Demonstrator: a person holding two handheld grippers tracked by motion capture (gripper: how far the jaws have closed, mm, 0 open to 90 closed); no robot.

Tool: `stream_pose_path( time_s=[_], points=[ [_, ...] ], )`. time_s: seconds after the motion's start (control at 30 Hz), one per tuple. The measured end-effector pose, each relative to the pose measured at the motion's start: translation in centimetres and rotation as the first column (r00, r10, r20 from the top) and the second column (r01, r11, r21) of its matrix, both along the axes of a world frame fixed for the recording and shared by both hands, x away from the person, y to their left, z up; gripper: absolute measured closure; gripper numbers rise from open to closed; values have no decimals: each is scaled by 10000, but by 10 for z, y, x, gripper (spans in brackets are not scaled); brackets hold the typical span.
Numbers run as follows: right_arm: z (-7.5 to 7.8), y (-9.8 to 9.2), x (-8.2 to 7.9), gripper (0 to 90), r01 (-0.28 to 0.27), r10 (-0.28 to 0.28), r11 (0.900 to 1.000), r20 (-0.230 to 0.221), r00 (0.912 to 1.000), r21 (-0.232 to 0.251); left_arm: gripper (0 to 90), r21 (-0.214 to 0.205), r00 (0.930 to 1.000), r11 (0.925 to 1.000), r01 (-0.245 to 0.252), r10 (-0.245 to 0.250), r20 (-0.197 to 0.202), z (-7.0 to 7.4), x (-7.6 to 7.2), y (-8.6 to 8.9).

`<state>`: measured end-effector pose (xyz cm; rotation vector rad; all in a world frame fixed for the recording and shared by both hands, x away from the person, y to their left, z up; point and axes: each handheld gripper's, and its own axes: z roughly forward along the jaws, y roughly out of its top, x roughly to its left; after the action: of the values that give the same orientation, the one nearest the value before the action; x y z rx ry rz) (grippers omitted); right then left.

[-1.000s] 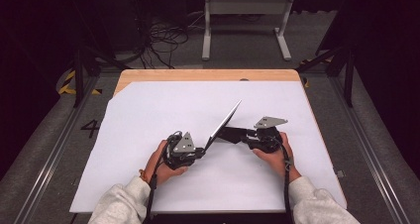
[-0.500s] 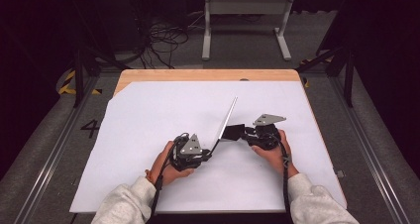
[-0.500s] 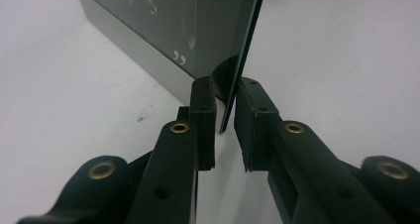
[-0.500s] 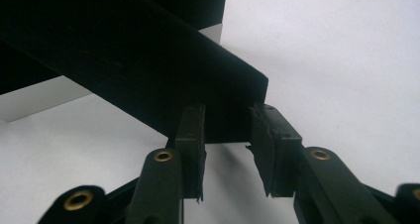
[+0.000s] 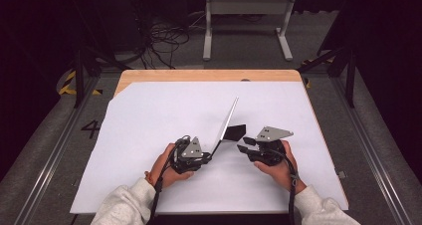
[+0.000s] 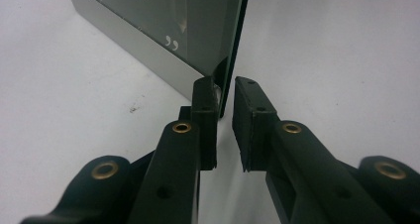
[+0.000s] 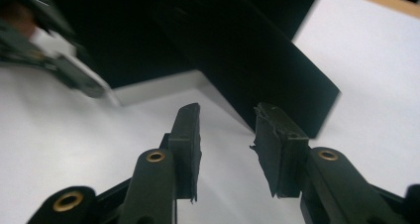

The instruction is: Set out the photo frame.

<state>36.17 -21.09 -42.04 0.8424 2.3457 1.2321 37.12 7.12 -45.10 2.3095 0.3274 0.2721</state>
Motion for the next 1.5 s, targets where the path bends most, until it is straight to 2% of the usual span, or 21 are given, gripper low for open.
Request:
stream_pose_path(
  time_s=[0.3, 0.47, 0.77, 0.83, 1.17, 1.23, 1.27, 1.37, 1.5],
  points=[
    [6, 13, -19, 624, -719, 717, 9973, 99, 9974, 159, 798, -78, 9999, 9999, 81, -81, -69, 0, -1, -6],
    [7, 17, -22, 605, -853, 852, 9963, 153, 9962, 119, 788, -121, 9998, 9997, 194, -194, -27, -1, -4, -13],
    [8, 24, -26, 527, -1071, 1065, 9936, 184, 9941, 356, 781, -244, 9993, 9990, 363, -365, -53, -2, -7, -22],
    [7, 27, -26, 494, -1065, 1059, 9935, 151, 9943, 395, 780, -233, 9993, 9990, 372, -374, -79, -2, -8, -24],
    [1, 35, -21, 479, -808, 809, 9956, 6, 9967, 478, 764, -310, 9983, 9978, 585, -586, -31, -4, -8, -26],
    [0, 35, -21, 479, -768, 768, 9957, 23, 9970, 510, 759, -272, 9982, 9979, 594, -595, -20, -4, -9, -26],
    [-1, 36, -20, 480, -648, 650, 9960, -2, 9979, 621, 758, -92, 9981, 9981, 613, -614, -69, -6, -8, -26],
    [-2, 40, -20, 475, -559, 564, 9969, -75, 9984, 548, 752, 27, 9979, 9979, 641, -641, -116, -9, -8, -27],
    [-3, 43, -19, 469, -333, 336, 9982, -60, 9994, 498, 755, -83, 9976, 9977, 676, -678, -168, -9, -8, -27]
  ],
)
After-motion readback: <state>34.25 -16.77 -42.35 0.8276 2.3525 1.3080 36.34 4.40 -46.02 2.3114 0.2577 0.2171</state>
